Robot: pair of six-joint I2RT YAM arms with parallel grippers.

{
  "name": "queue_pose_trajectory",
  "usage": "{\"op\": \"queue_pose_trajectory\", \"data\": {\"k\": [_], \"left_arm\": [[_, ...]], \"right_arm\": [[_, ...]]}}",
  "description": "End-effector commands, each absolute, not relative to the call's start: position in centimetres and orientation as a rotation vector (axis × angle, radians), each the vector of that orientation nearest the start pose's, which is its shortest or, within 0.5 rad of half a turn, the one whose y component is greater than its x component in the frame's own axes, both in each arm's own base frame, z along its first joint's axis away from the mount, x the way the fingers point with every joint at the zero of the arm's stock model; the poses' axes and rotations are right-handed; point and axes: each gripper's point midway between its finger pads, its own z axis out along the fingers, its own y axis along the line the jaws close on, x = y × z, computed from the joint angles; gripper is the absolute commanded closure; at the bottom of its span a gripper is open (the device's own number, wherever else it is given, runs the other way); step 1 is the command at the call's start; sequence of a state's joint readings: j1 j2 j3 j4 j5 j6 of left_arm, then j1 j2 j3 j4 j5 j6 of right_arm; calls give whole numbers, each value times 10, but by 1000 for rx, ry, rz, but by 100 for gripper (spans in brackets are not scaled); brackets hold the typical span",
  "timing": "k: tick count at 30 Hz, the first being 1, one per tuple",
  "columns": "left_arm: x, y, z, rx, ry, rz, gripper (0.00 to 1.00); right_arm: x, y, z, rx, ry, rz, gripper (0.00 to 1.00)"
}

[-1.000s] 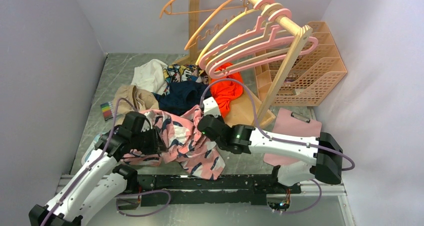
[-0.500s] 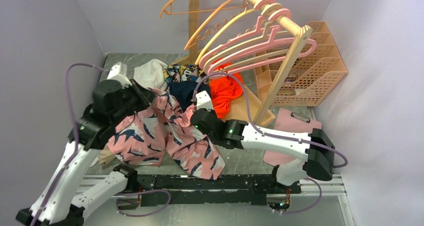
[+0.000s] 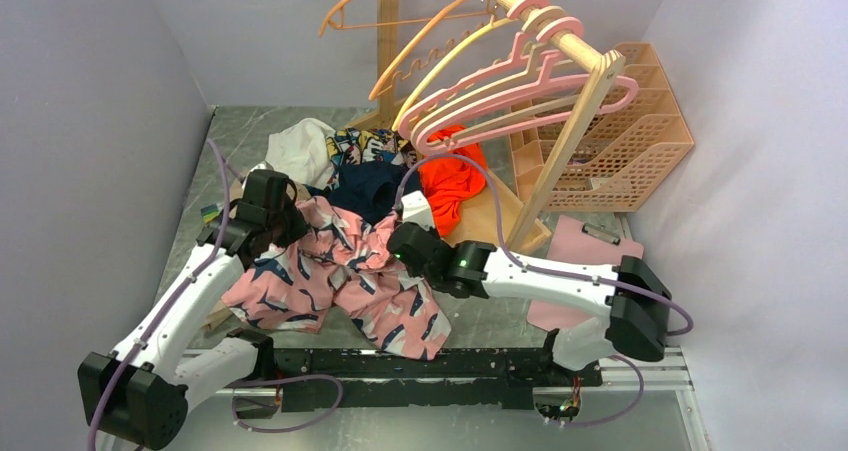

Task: Place the shorts on the hanger
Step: Adjust the shorts at the center of the board.

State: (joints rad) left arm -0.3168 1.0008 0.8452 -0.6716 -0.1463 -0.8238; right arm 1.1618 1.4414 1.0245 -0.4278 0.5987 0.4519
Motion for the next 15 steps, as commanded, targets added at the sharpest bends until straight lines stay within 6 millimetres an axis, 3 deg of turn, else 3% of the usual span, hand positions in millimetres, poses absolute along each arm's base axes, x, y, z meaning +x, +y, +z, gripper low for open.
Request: {"op": "queue_pose_trajectory", "data": {"k": [1,6,15], "left_arm": [[280,-89,171,-757,2248,-396,93],[282,-98,171,-828,2230,-483,93],[281,-105,173,-875,2208,-554,93]], "right_arm": [[207,289,140,-521,2187,241,53],[196,292,132,-491,2209,341,44],[191,305,143,-266,2182,566,44]]}}
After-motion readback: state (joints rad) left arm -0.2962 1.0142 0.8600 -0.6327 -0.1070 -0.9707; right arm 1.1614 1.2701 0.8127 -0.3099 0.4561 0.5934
